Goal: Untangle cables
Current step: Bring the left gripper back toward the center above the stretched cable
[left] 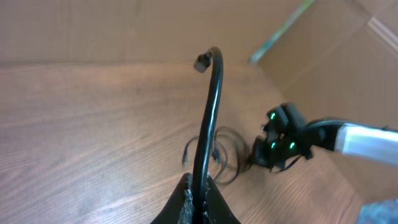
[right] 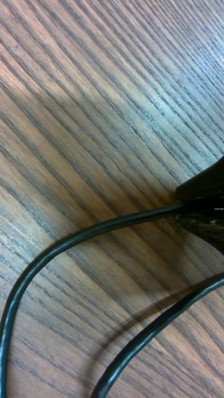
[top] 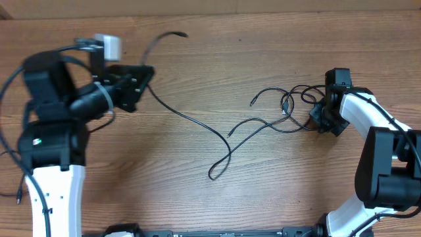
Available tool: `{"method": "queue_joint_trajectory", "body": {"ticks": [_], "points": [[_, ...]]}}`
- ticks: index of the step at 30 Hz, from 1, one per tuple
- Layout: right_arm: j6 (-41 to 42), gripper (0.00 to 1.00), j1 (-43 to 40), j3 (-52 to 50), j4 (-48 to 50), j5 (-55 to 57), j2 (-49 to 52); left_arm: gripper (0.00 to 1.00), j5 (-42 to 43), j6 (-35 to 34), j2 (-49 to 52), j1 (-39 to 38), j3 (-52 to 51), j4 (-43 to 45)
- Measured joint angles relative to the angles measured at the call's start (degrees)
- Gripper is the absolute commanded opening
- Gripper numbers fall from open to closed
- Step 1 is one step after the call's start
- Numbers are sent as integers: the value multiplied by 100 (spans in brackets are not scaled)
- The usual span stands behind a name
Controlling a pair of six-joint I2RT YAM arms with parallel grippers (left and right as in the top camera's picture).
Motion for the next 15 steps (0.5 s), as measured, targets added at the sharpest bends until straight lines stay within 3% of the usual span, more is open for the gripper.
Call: {"method": "queue_joint_trajectory", "body": {"ticks": [6,15], "points": [[0,7,0,0,-4,-2,0,4,-791,90,619,-1108,-2,-44],[0,8,0,0,-7,-2,0,4,-1049,105,2068,-2127,-2,479]]}}
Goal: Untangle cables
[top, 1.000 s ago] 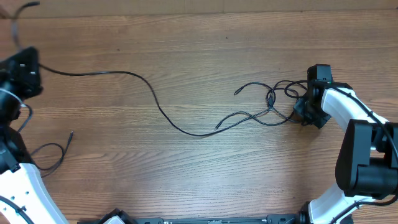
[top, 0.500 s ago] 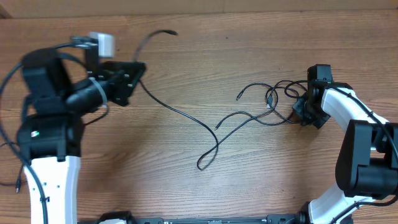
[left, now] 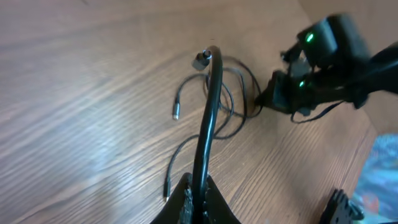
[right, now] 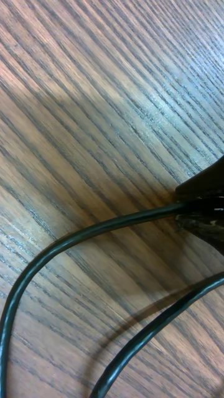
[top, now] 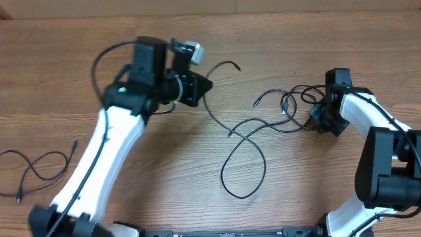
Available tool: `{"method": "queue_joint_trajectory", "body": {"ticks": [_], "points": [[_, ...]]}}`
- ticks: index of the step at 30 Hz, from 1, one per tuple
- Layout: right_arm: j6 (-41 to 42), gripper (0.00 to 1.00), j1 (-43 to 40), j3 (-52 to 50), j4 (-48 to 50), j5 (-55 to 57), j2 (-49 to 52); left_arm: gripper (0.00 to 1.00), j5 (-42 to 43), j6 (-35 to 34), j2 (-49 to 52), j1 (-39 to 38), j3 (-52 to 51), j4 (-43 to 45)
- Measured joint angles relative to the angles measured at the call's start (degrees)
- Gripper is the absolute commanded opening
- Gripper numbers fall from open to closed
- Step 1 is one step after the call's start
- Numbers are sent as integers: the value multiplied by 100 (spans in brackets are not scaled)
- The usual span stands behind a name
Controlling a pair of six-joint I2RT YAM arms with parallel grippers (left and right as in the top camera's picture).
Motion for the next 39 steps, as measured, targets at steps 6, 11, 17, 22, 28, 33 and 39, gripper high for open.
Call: {"method": "queue_joint_trajectory", "body": {"ticks": [6,11,17,22,28,33,39], "points": [[-13,28,0,2,-48,2,-2,4,-42,-24,802,-413,0,455],[-33,59,-7,94,-404,-50,-7,4,-66,-188,1078,-439,0,485],[-28,68,-7,826,-1362,-96,0,4,-68,-203,1080,-437,0,487],[-22,67,-7,1694,-1891,-476,0,4,-111,-223,1080,-437,0,487],[-24,49,-2,1790,-1843,-1720,0,4,-485,-330,1080,-437,0,444],[-459,48,37,1659,-1075,-2083,0,4,-817,-485,1080,-435,0,378],[-1270,41,181,807,-68,-2210,2,4,-968,-503,1080,-431,0,282]]}}
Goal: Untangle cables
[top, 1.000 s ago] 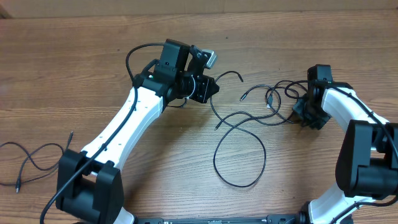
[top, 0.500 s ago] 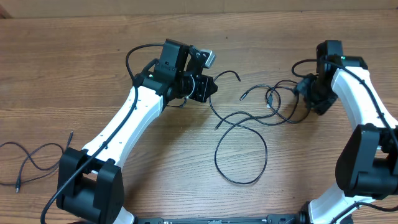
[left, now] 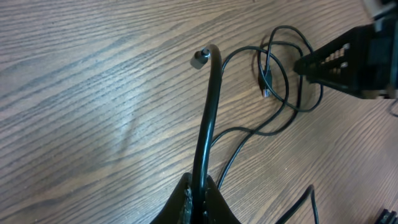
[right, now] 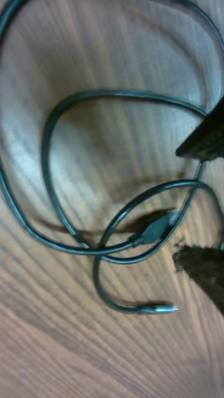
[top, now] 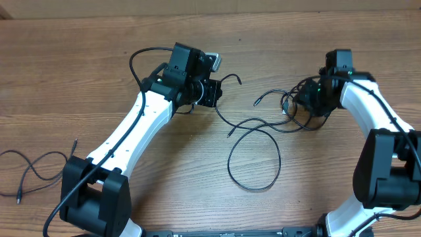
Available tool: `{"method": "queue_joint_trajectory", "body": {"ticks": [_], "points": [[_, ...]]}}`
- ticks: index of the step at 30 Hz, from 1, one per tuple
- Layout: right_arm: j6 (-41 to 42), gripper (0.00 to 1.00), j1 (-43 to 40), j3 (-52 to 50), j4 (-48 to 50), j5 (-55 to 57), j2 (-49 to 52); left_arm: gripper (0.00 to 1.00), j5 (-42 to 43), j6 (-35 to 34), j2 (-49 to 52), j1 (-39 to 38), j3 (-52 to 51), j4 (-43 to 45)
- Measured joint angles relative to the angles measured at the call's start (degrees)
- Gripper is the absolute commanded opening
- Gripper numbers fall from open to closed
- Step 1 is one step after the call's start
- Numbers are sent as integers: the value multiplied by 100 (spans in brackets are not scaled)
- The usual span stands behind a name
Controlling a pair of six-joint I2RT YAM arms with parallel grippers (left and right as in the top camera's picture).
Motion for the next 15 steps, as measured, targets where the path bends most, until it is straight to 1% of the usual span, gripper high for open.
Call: {"method": "queue_joint_trajectory", "body": {"ticks": [2,7,10,13,14,15], "points": [[-101,38,0,-186,201,2,0,4,-15,0,0,0,0,-9],[-275,36,0,-695,850,2,-2,4,-35,0,0,0,0,-13],[-321,32,0,-870,1104,2,-2,4,-35,0,0,0,0,-13],[-345,26,9,-1025,1327,-4,0,4,-35,0,0,0,0,-13],[-350,20,9,-1045,1370,-28,-4,4,-33,0,0,0,0,-13],[-345,18,9,-1060,1423,-46,-4,4,-35,0,0,0,0,-13]]}}
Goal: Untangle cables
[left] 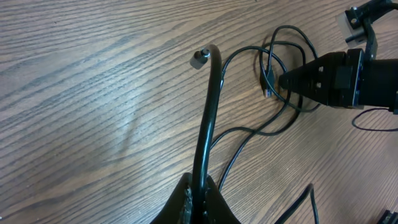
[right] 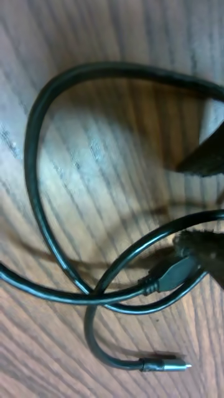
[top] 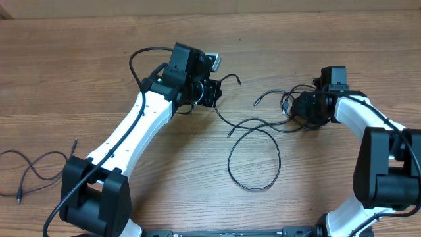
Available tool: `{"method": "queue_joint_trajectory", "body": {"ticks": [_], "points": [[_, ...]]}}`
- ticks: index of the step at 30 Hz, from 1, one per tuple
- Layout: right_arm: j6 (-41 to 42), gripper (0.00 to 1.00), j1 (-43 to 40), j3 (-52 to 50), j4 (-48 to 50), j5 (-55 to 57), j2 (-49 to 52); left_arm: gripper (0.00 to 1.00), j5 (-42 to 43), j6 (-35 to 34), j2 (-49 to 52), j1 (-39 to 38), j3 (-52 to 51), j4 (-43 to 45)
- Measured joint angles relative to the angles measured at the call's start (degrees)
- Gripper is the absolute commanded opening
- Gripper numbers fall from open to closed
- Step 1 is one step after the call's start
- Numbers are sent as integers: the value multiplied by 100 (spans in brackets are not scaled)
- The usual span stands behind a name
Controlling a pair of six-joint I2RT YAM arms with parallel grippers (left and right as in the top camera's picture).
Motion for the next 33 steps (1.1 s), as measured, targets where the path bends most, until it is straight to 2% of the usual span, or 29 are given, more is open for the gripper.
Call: {"method": "queue_joint_trajectory", "body": {"ticks": [3,11,16,20,26,33], "points": [[-28,4,35,-44,24,-44,0,4,0,0,0,0,0,0],[-15,4,105,-59,-46,-68,0,4,0,0,0,0,0,-4],[-17,4,9,205,-837,-57,-81,4,0,0,0,0,0,-44],[-15,4,-48,455,-1145,-39,-588,4,0,0,0,0,0,-46],[131,4,-48,579,-1810,70,-1963,4,-2,0,0,0,0,-42],[463,4,-50,608,-3060,7,-2398,4,0,0,0,0,0,-46]]}}
